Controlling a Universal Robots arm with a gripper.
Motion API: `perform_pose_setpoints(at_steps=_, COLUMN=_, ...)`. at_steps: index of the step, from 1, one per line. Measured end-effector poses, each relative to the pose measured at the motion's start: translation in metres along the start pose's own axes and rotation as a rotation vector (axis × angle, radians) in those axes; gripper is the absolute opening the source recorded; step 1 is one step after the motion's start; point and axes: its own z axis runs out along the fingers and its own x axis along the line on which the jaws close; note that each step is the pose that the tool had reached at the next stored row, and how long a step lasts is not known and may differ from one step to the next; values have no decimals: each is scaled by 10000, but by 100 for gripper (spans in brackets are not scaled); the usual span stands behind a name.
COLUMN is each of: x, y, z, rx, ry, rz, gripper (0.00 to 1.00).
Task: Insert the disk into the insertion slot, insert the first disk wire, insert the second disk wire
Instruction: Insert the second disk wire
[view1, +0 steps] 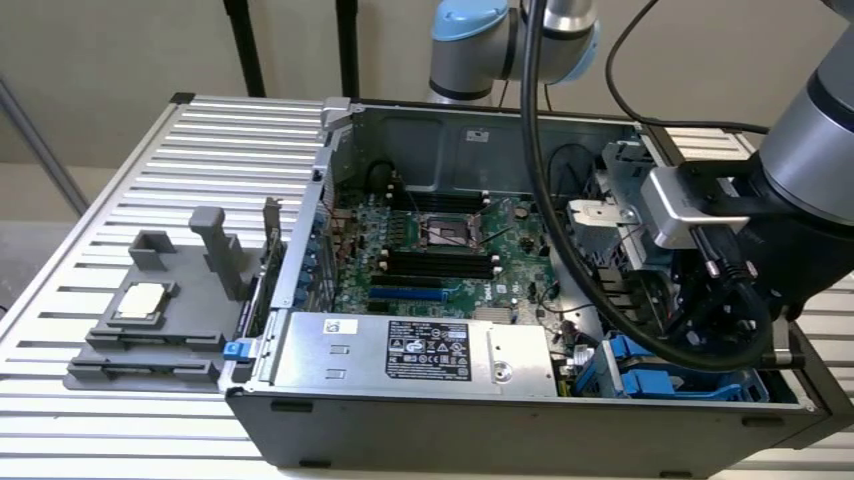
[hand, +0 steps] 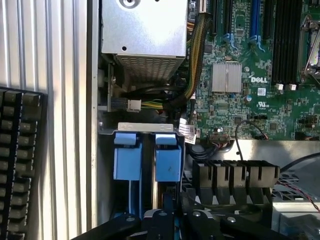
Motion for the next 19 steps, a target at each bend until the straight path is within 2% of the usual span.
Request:
perform_pose_setpoints(at_steps=7, x=1, y=1, z=13, rx=1, ry=-3, rz=0, gripper=18)
perform_pose_setpoints(at_steps=8, x=1, y=0, z=6, rx=1, ry=-5, rz=0, gripper=25)
perform_pose_setpoints(at_steps=11, x=0, y=3, z=-41, rx=1, ry=-1, rz=0, gripper=25)
perform_pose_setpoints(at_steps=14, x=-1, y=55, z=-68, rx=5, ry=-2, rz=0, gripper=25)
perform_pose_setpoints(at_steps=16, x=0, y=97, z=-74, rx=30, ry=0, rz=-3, gripper=25)
perform_pose_setpoints(at_steps=19, x=0, y=98, z=-74, rx=34, ry=-9, rz=-3, gripper=25)
